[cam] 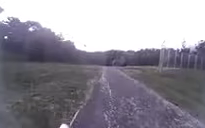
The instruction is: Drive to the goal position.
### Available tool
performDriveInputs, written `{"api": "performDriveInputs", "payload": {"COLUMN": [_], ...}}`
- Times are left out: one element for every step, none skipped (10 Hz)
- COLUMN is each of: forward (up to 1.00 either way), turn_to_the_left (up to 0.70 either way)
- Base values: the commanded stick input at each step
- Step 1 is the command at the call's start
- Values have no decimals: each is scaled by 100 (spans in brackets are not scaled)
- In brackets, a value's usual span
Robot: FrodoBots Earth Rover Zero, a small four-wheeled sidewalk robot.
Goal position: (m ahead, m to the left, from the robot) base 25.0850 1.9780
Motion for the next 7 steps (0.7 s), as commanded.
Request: {"api": "performDriveInputs", "payload": {"forward": [70,70,70,70,70,70,70], "turn_to_the_left": [0,0,0,0,0,0,0]}}
